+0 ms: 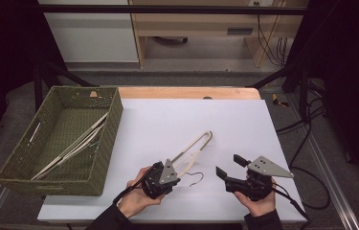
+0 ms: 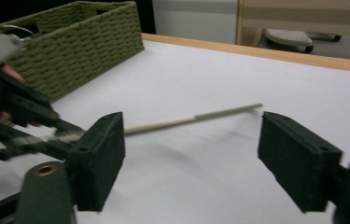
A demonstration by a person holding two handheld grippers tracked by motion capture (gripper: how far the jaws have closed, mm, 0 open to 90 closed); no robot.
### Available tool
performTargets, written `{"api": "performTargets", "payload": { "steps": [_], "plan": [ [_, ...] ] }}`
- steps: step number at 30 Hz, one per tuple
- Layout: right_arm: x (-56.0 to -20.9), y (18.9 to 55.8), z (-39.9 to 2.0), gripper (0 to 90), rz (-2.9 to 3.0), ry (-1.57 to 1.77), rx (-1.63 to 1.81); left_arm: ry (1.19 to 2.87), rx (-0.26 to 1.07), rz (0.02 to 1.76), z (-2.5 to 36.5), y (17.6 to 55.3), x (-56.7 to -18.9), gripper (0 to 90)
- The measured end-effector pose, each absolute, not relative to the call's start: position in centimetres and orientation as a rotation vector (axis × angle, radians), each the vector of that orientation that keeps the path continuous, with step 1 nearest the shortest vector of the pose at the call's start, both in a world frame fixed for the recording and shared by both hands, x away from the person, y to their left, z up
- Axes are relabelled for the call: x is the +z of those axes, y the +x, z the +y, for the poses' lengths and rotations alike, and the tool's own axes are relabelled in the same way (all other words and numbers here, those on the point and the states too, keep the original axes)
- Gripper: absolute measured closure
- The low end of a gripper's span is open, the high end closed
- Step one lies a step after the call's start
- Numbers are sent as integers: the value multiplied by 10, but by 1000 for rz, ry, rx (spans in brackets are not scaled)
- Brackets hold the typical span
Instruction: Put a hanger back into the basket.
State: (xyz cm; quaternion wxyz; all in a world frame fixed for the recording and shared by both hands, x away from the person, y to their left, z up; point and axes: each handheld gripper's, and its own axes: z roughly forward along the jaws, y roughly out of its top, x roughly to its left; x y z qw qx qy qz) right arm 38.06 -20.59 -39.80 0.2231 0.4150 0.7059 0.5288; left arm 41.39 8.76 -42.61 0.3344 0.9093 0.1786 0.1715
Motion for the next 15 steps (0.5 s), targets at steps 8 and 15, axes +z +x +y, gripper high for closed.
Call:
{"api": "performTargets", "payload": {
  "steps": [8,15],
  "plan": [
    [-413,388,-227,108,1952,1212,1502,2323,475,542,99,418,-415,804],
    [-424,392,-235,97,1966,1234,1467,2255,520,633,115,425,-407,836]
  ]
}}
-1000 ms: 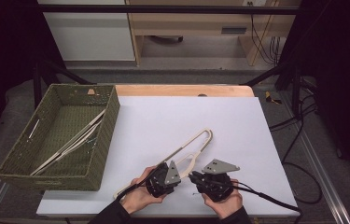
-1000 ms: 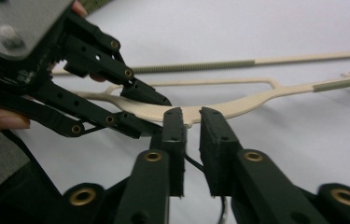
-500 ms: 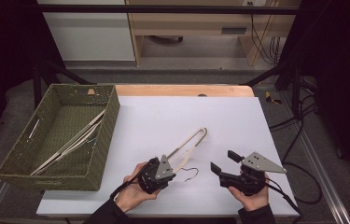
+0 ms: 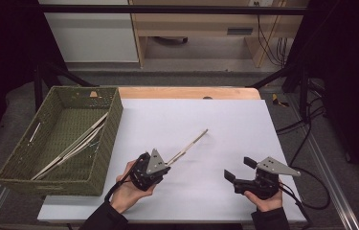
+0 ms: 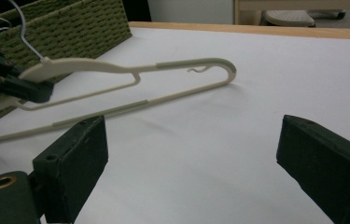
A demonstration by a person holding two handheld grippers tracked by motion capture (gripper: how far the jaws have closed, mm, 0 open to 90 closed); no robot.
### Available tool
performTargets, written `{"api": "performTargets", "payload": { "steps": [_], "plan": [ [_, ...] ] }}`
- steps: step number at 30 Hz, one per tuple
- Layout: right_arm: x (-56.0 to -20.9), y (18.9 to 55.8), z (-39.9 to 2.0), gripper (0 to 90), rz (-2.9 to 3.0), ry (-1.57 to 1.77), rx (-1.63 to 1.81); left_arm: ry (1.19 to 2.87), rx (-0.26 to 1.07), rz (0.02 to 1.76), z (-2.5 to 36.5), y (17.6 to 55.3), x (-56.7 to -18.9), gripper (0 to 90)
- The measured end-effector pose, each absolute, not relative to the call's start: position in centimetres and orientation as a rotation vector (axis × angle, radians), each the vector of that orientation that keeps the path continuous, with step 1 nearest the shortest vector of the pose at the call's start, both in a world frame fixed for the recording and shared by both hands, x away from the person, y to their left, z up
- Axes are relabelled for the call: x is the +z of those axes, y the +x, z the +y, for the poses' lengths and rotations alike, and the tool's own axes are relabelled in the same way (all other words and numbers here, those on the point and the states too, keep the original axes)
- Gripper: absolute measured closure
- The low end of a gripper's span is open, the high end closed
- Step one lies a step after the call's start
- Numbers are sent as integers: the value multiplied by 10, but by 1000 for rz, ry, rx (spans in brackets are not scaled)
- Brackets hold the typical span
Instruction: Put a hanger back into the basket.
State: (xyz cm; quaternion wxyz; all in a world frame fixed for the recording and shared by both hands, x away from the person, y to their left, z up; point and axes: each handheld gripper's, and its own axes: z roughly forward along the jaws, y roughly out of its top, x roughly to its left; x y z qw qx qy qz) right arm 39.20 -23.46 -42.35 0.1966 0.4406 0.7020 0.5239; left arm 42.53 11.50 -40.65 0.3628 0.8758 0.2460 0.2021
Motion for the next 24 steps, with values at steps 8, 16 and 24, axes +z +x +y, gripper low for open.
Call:
{"api": "performTargets", "payload": {
  "steps": [8,16,24],
  "plan": [
    [-428,394,-241,92,1961,1268,1436,2203,545,702,133,433,-401,858],
    [-426,392,-245,76,1962,1239,1407,2147,532,681,144,425,-381,859],
    [-422,391,-250,75,1942,1234,1411,2075,513,645,151,412,-353,860]
  ]
}}
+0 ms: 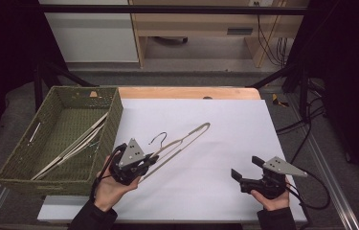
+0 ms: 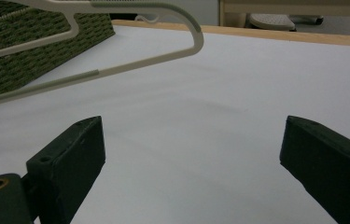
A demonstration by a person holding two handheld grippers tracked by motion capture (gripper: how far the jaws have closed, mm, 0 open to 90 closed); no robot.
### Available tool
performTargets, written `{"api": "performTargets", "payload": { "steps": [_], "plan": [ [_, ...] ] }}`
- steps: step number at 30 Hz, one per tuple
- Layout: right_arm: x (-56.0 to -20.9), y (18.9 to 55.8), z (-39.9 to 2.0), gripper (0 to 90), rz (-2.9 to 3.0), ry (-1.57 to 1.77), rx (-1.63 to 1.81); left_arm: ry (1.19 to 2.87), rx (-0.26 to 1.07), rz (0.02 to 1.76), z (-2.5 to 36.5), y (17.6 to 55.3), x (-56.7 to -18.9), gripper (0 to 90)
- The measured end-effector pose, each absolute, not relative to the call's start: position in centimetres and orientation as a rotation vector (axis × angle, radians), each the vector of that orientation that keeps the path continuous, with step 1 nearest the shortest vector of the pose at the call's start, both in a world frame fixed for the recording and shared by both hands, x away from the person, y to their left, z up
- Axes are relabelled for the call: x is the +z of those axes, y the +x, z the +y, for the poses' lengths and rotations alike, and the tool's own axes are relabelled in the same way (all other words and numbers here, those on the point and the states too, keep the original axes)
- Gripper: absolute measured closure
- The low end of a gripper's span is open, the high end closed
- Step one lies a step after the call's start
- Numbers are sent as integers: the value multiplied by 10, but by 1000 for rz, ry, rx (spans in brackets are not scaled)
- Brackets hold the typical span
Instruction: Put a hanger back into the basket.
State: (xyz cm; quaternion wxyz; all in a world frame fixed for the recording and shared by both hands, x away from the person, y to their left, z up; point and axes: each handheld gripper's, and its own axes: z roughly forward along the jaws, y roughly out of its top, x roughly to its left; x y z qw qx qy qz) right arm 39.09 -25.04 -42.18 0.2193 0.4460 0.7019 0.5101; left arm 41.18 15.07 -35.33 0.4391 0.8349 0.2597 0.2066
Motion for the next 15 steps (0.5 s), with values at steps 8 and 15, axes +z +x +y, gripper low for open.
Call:
{"api": "performTargets", "payload": {
  "steps": [8,15],
  "plan": [
    [-420,390,-252,69,1937,1223,1412,2045,563,612,161,405,-314,860],
    [-420,390,-252,59,1942,1207,1410,2034,597,567,168,401,-281,859]
  ]
}}
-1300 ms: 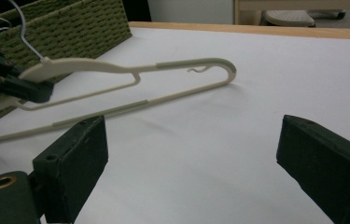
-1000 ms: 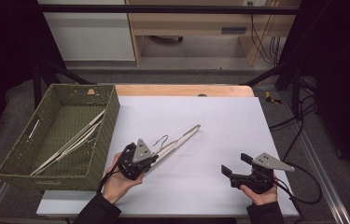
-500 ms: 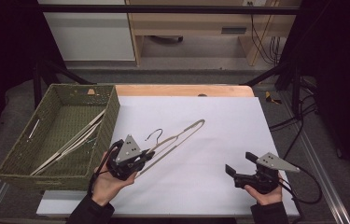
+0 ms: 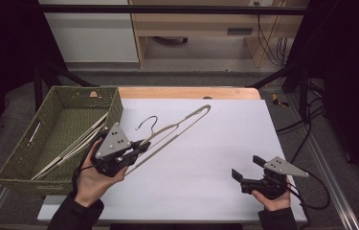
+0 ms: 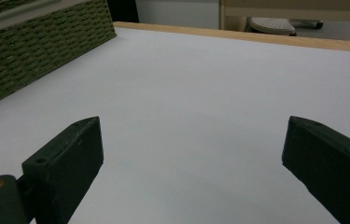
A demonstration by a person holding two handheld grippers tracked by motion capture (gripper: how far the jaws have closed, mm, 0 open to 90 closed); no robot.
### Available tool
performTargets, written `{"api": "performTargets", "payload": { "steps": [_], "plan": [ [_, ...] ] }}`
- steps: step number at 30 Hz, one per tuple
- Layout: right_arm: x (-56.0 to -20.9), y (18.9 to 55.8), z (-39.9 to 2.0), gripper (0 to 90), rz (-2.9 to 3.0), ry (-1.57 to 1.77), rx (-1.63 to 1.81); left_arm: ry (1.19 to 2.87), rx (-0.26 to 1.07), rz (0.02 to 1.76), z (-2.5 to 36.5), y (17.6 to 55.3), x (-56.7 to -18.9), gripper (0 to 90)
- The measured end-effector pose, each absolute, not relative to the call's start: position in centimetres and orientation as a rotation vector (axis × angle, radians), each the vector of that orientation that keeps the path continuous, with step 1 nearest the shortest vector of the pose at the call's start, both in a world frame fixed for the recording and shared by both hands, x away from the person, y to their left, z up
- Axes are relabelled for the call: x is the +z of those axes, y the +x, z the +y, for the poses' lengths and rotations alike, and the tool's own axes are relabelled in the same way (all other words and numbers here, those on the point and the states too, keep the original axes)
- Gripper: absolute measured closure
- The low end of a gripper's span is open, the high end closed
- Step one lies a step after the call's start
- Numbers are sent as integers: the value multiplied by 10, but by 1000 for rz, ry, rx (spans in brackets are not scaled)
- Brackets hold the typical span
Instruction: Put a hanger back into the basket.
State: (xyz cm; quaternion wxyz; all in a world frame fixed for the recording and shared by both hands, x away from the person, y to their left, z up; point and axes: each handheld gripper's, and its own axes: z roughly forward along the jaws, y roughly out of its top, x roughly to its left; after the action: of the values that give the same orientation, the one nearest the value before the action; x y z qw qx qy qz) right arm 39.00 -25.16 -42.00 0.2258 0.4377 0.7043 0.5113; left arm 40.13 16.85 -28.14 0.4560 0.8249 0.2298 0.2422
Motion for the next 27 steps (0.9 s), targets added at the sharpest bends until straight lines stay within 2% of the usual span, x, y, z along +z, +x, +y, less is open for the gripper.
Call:
{"api": "performTargets", "payload": {
  "steps": [14,27],
  "plan": [
    [-419,389,-254,38,1947,1189,1395,2004,647,551,211,406,-224,859],
    [-419,390,-254,37,1954,1179,1390,1988,661,636,264,437,-213,859]
  ]
}}
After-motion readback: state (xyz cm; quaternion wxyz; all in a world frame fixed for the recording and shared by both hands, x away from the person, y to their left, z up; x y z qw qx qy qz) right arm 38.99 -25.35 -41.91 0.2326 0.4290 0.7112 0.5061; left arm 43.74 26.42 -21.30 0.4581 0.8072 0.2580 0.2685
